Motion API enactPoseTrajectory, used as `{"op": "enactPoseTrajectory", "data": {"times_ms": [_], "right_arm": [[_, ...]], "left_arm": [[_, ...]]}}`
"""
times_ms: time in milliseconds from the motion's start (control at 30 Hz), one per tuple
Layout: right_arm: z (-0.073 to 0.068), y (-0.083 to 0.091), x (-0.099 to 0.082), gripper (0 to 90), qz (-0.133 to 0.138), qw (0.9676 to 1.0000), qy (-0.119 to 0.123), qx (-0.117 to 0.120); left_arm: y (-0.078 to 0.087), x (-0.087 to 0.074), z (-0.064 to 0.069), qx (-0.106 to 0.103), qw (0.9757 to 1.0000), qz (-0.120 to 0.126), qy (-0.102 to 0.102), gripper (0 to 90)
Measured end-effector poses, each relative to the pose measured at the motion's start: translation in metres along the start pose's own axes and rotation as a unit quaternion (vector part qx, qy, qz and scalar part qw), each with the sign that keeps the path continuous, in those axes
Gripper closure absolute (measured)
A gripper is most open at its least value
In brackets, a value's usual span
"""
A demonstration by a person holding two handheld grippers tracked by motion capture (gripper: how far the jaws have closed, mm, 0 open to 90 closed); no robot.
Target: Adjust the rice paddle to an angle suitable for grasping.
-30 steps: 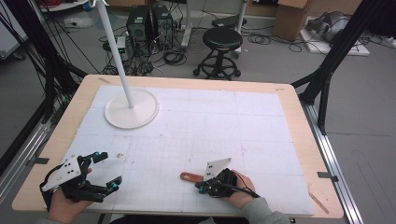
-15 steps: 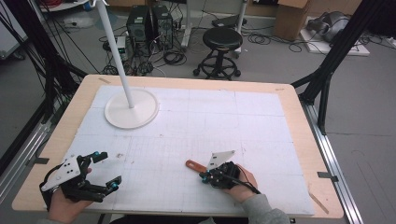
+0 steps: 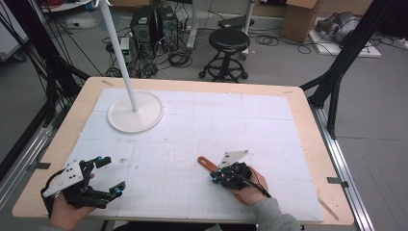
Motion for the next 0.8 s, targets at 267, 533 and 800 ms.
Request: {"op": "enactPoseTrajectory", "data": {"times_ms": [267, 533, 800], "right_arm": [[0.003, 0.014, 0.001, 60.7, 0.041, 0.9991, -0.002, -0.011], [0.011, 0.022, -0.002, 25.2, 0.064, 0.9968, -0.042, -0.024], [0.009, 0.030, 0.001, 12.8, 0.068, 0.9958, -0.027, -0.055]], "left_arm": [[0.000, 0.000, 0.000, 0.000, 1.0000, 0.000, 0.000, 1.8], [0.000, 0.000, 0.000, -0.001, 1.0000, -0.001, 0.001, 1.7], [0.000, 0.000, 0.000, -0.001, 1.0000, -0.002, 0.000, 1.7]]}}
Point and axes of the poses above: each handheld gripper's, and its own axes: y roughly backward along the jaws, x roughly out of its top, z roughly to its right, the point moved 2 cm from there along -y, roughly forward along the jaws, and after that the axes turned 6 degrees about z, right-handed, at the moved point
